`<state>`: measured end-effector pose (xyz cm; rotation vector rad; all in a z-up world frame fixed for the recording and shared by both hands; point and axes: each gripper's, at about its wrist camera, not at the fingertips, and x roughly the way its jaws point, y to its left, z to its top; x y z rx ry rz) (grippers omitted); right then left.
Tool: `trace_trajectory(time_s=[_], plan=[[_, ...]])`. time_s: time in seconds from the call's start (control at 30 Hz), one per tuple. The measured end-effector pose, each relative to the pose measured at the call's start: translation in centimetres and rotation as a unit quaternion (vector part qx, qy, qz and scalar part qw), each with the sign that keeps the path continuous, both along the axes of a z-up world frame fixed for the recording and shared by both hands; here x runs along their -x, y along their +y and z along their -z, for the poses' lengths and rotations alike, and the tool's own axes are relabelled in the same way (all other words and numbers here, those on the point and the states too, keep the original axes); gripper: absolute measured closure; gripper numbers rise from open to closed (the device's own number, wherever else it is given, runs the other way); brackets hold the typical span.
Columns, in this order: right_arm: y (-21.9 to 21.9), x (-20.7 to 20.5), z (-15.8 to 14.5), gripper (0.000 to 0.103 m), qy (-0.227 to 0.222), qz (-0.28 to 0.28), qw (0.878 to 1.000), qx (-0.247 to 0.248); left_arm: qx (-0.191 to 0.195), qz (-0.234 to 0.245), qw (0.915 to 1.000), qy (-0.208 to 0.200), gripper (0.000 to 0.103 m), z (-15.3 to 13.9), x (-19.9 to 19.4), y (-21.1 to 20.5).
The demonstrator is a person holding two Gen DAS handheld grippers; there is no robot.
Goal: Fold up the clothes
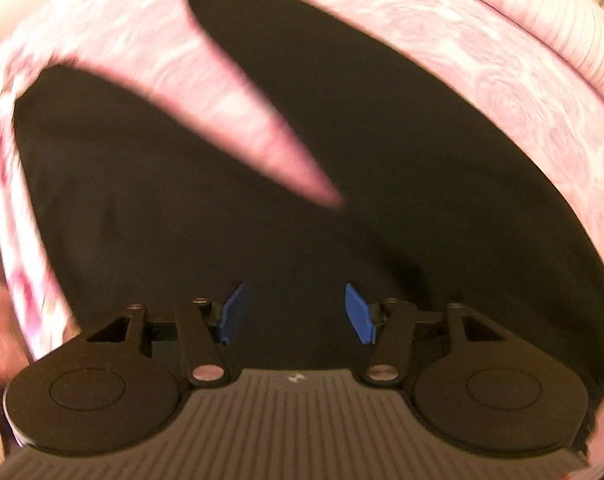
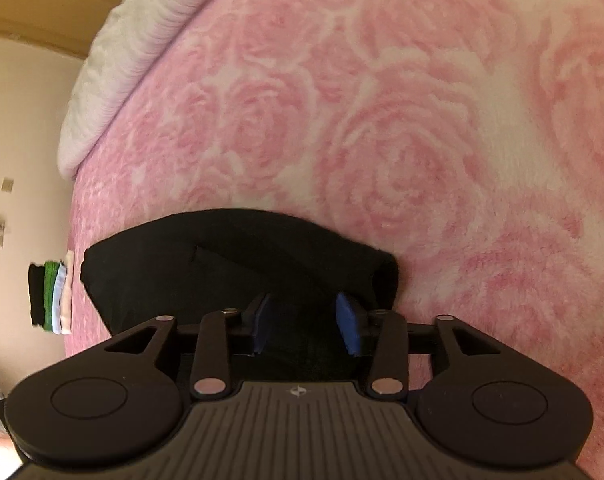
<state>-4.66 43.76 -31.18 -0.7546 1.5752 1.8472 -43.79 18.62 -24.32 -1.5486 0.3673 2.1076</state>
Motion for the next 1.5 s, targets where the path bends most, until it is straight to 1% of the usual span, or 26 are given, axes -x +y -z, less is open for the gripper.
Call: trace_trajectory(time_s=[0.07, 0.13, 0.17, 0.27, 0.33, 0.37, 0.43, 0.47, 0.53, 0.63, 0.73, 0.8, 0.83, 0.87, 0.93, 0.97, 1.0, 1.03, 1.07, 1.13, 1.2, 1.3, 1.37, 1.4, 1.43, 1.5], plan=[[-1.5, -0.4, -0.7, 0.056, 0.002, -0.007, 1.0, -0.003, -0.034, -0.013, 0.9973, -0.064, 0.055, 0.0, -1.2, -2.8], [-3.2, -0.8, -0.9, 0.055, 0.002, -0.008, 1.0, 0.01, -0.069, -0.008, 0.989, -0.13, 0.057, 1.0, -3.3, -4.3], [-4.0, -1.1, -0.9, 0.055, 0.0, -0.007, 1.0, 0.019, -0.075, 0.003, 0.9856, -0.152, 0.061, 1.7, -4.5, -4.4], [-6.4, -1.9, -0.4, 0.054, -0.007, 0.003, 0.999, 0.049, -0.068, 0.046, 0.9829, -0.165, 0.063, 3.5, -7.4, -3.1], [-7.8, -2.6, -0.1, 0.053, -0.01, 0.015, 0.998, 0.067, -0.061, 0.071, 0.9837, -0.154, 0.065, 4.5, -8.3, -2.0], [-8.2, -2.9, 0.1, 0.053, -0.01, 0.022, 0.997, 0.074, -0.059, 0.08, 0.9843, -0.146, 0.07, 4.9, -8.5, -1.5], [-9.1, -3.6, 0.3, 0.053, -0.016, 0.029, 0.996, 0.082, -0.06, 0.094, 0.9851, -0.131, 0.094, 5.3, -8.3, -0.8], [-9.5, -3.8, 0.3, 0.053, -0.021, 0.029, 0.996, 0.082, -0.059, 0.103, 0.9852, -0.124, 0.103, 5.4, -8.1, -0.5], [-10.1, -4.2, 0.3, 0.053, -0.033, 0.028, 0.996, 0.081, -0.075, 0.115, 0.9852, -0.102, 0.103, 4.6, -8.1, -0.5], [-11.3, -4.8, 0.0, 0.053, -0.042, 0.022, 0.996, 0.075, -0.107, 0.131, 0.9846, -0.042, 0.103, 1.9, -6.5, -0.5], [-13.0, -5.3, 0.1, 0.053, -0.051, 0.015, 0.996, 0.078, -0.097, 0.122, 0.9878, -0.01, 0.103, 2.0, -4.3, -0.5], [-14.2, -5.6, 0.2, 0.053, -0.051, 0.017, 0.995, 0.088, -0.088, 0.12, 0.9888, -0.002, 0.102, 3.4, -2.8, -0.2], [-15.1, -5.9, 0.3, 0.053, -0.049, 0.02, 0.994, 0.095, -0.082, 0.122, 0.9892, -0.001, 0.1, 4.2, -2.2, 0.2], [-15.9, -6.2, 0.4, 0.053, -0.049, 0.027, 0.993, 0.103, -0.078, 0.125, 0.989, 0.001, 0.093, 4.7, -1.8, 0.1], [-17.6, -6.9, 0.4, 0.052, -0.039, 0.045, 0.991, 0.117, -0.078, 0.137, 0.9874, 0.006, 0.092, 5.4, -1.2, -0.6], [-18.5, -7.3, 0.4, 0.048, -0.032, 0.056, 0.99, 0.123, -0.078, 0.145, 0.9862, 0.009, 0.09, 5.5, -1.1, -0.8], [-19.4, -7.7, 0.4, 0.046, -0.024, 0.069, 0.989, 0.13, -0.079, 0.155, 0.9847, 0.012, 0.082, 5.3, -1.1, -0.9], [-20.5, -8.2, 0.4, 0.043, -0.015, 0.086, 0.987, 0.138, -0.08, 0.164, 0.983, 0.015, 0.078, 5.1, -1.0, -1.0], [-21.6, -8.6, 0.4, 0.043, -0.006, 0.103, 0.984, 0.146, -0.08, 0.171, 0.9819, 0.012, 0.074, 4.8, -0.8, -1.4], [-24.0, -9.6, 0.5, 0.043, 0.008, 0.144, 0.976, 0.16, -0.081, 0.18, 0.9804, -0.004, 0.074, 4.4, -0.1, -2.8], [-26.5, -10.4, 0.7, 0.043, 0.022, 0.188, 0.967, 0.17, -0.084, 0.189, 0.9777, -0.034, 0.075, 4.1, 0.6, -4.9], [-30.3, -10.7, 0.8, 0.042, 0.046, 0.261, 0.95, 0.168, -0.073, 0.23, 0.9666, -0.086, 0.077, 3.8, 0.9, -8.1], [-32.7, -10.6, 1.1, 0.042, 0.073, 0.317, 0.931, 0.165, -0.064, 0.266, 0.9558, -0.107, 0.077, 3.5, 0.8, -9.8], [-33.8, -10.3, 1.4, 0.042, 0.091, 0.347, 0.919, 0.162, -0.058, 0.282, 0.9511, -0.112, 0.076, 3.4, 0.8, -10.6], [-34.9, -10.0, 1.9, 0.042, 0.112, 0.38, 0.904, 0.158, -0.054, 0.291, 0.9482, -0.115, 0.076, 3.3, 1.2, -11.2], [-36.2, -9.1, 3.2, 0.042, 0.152, 0.437, 0.873, 0.152, -0.049, 0.298, 0.9459, -0.118, 0.076, 3.4, 2.7, -11.8]])
